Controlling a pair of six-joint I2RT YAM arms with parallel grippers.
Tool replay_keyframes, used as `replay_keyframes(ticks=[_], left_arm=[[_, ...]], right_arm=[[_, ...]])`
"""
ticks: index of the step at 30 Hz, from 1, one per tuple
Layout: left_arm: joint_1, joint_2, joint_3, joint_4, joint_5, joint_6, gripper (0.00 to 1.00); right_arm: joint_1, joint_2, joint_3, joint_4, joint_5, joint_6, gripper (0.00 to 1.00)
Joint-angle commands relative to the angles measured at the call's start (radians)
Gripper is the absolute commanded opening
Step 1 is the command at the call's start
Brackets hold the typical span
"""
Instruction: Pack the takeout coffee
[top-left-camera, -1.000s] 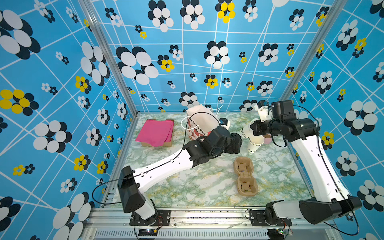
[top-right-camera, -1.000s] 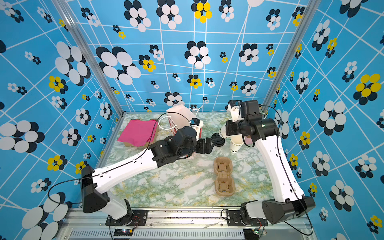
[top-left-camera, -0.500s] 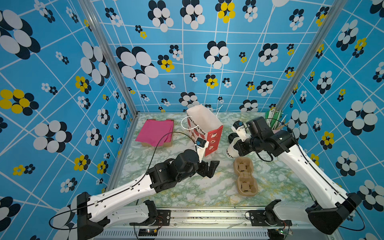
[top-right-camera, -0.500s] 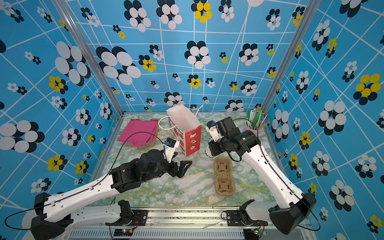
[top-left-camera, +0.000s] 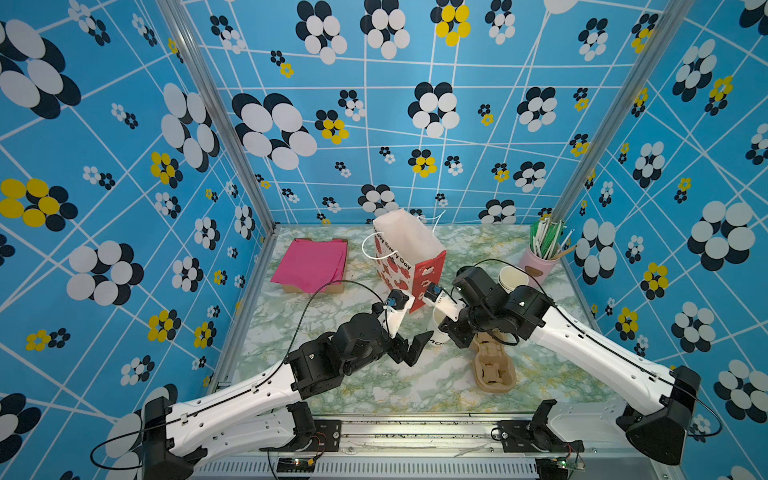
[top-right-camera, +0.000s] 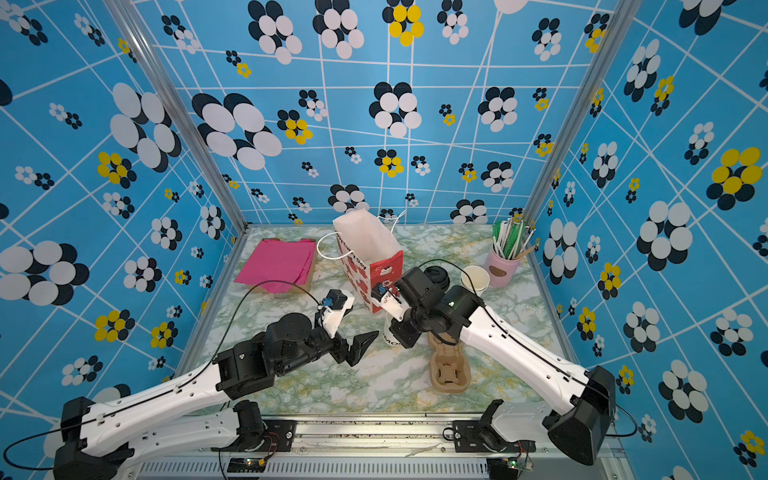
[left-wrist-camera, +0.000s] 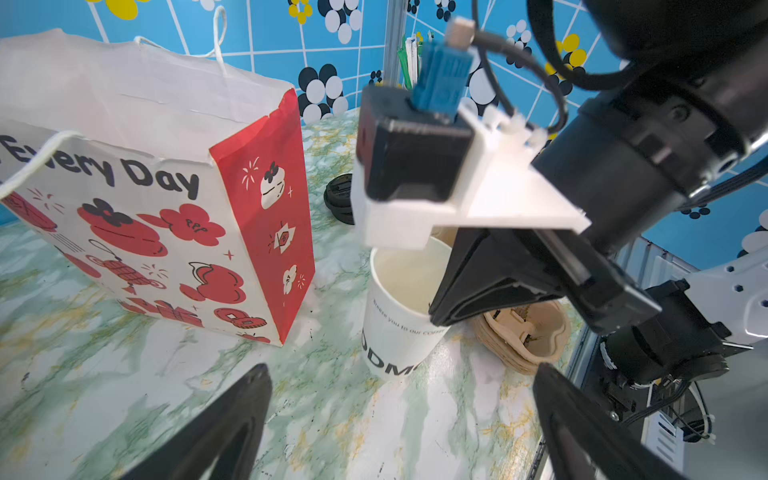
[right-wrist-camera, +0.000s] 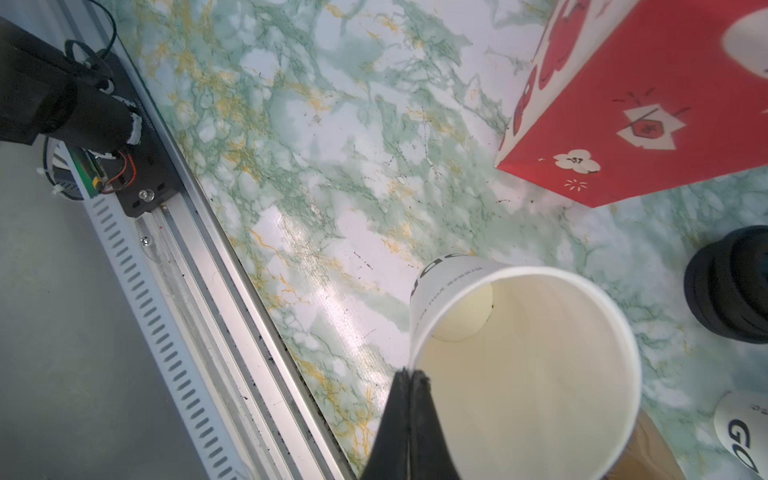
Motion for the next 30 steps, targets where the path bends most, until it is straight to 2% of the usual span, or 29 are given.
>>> replay_keyframes(ticks=[1,7,16,25,30], left_arm=[[0.001,-0.028,-0.028,0.021,-0.049,0.02,0.99],[0.025,-0.098,-0.055,-0.035,-0.169,-0.021,0.99],[0.141,-0.292,-0.149,-0.101,-0.276,-0.143,0.99],[0.2,-0.259,-0.152,-0.096,-0.249,-0.163,0.99],[0.22,-0.23,-0.163,-0.049,-0.21,-0.178,0.99]], right_arm=[[0.036,0.044,-0.027,0.07,-0.008,-0.048,0.0],[0.08,0.121,-0.027,0.076,-0.003,-0.063,0.0],[0.093,0.141,-0.075,0.132,0.028,-0.053,0.0],[0.134,0.171,-0.081,0.14,0.099,-0.059,0.01],[0.144,0.186,-0.078,0.126,0.101,-0.061,0.08]])
